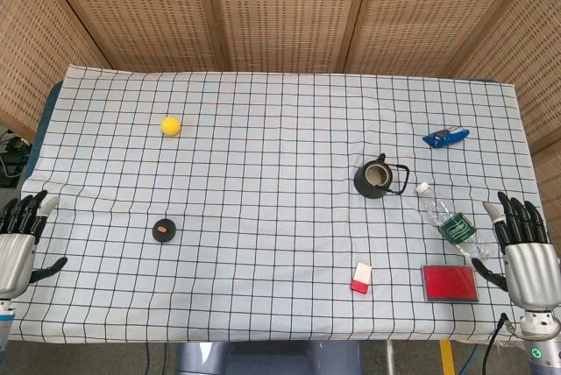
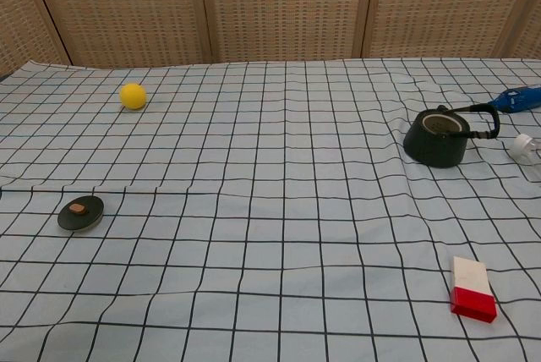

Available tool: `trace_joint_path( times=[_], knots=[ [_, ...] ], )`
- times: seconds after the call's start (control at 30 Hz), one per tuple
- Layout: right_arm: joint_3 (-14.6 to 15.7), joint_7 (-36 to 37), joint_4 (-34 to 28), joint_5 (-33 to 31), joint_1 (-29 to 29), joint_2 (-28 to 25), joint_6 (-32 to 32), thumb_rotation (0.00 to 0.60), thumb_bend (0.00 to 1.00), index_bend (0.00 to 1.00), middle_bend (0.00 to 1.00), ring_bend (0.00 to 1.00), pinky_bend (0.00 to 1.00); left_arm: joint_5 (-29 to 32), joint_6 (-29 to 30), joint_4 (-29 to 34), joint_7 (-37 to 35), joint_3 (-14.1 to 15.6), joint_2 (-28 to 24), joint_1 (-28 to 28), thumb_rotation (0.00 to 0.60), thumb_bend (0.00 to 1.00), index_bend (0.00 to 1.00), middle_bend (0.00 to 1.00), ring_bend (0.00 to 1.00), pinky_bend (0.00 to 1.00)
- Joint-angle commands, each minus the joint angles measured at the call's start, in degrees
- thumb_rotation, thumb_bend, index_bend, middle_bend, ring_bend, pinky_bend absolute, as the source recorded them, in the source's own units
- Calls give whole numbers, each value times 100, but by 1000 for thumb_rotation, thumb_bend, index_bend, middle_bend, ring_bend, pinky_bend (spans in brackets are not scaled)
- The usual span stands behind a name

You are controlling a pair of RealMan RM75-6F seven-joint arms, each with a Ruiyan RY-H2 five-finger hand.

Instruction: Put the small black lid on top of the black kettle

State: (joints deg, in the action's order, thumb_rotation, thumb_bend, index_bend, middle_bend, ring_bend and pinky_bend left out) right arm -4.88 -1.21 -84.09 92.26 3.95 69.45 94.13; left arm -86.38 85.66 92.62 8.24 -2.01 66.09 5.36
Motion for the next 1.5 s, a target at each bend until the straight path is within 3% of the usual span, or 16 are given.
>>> trace_joint_path(
  times=[0.03, 0.4, 0.67, 0.9, 1.17, 1.5],
  knots=[
    [-3, 6, -2, -9, -1, -3, -6, 600, 136, 121, 0, 0, 0, 27, -33, 5, 3, -2, 4, 12, 600, 59, 0, 0, 0, 0],
    [12, -1, -10, -16, 20, -5, -79, 600, 136, 121, 0, 0, 0, 59, -38, -2, -7, -37, 28, 29, 600, 65, 0, 0, 0, 0],
    [-37, 107, 9, -134, 31, -23, -144, 600, 136, 122, 0, 0, 0, 206, -388, 12, 36, -123, 135, 246, 600, 80, 7, 0, 0, 0],
    [-66, 240, 80, -238, 70, -38, -267, 600, 136, 122, 0, 0, 0, 442, -1214, 71, 684, -220, 420, 792, 600, 153, 216, 0, 0, 0],
    [-75, 345, 116, -271, 77, -45, -293, 600, 136, 121, 0, 0, 0, 899, -2036, 92, 1499, -295, 923, 1350, 600, 186, 336, 0, 0, 0],
    [-97, 545, 147, -315, 73, -89, -298, 600, 136, 122, 0, 0, 0, 1674, -2469, 33, 2196, -388, 1375, 1738, 600, 198, 290, 0, 0, 0]
  ],
)
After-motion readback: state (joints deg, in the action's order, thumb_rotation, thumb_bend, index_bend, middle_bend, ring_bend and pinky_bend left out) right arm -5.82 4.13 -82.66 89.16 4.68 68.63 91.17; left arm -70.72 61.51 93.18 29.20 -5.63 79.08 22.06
